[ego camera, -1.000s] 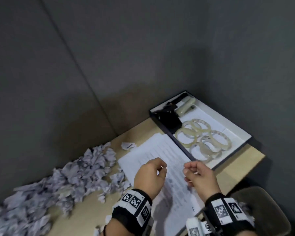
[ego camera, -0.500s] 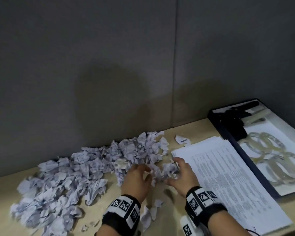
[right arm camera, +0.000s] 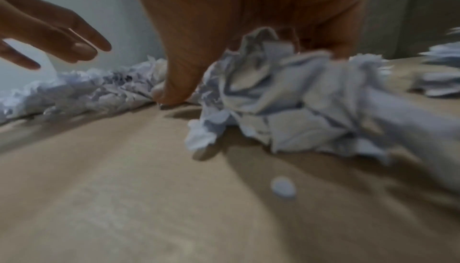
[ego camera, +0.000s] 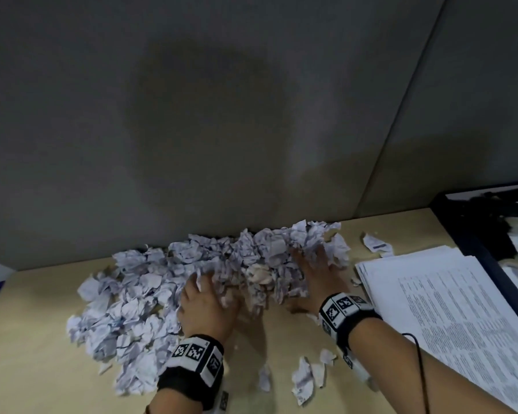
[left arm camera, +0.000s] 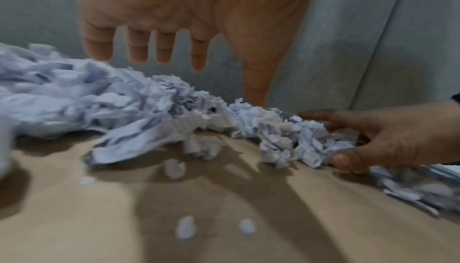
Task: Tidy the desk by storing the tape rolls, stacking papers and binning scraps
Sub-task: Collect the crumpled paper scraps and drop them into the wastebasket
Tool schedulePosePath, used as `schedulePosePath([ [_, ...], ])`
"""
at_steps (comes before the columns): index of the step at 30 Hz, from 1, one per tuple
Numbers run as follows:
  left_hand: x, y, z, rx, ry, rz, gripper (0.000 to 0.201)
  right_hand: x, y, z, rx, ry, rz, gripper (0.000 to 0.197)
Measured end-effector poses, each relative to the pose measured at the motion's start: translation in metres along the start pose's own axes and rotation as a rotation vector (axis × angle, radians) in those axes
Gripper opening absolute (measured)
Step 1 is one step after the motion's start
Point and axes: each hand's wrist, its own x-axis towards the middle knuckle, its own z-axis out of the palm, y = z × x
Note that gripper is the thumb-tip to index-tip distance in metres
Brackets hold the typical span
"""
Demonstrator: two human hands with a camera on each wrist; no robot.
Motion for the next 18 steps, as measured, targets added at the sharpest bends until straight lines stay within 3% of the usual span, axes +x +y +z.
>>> schedulePosePath([
  [6,0.007,-0.034,-0.006,0.087,-0.064,-0.134,0.103,0.019,-0.014,0.017,-0.033,0.106,-0.003,0.064],
  [10,0.017,-0.044,-0.01,0.1,-0.116,-0.161,0.111,0.023,-0.016,0.02,-0.02,0.066,-0.003,0.059],
  [18,0.02,-0.043,-0.009,0.043,-0.161,-0.072,0.073,0.013,-0.017,0.019,-0.012,0.02,0.001,0.047],
])
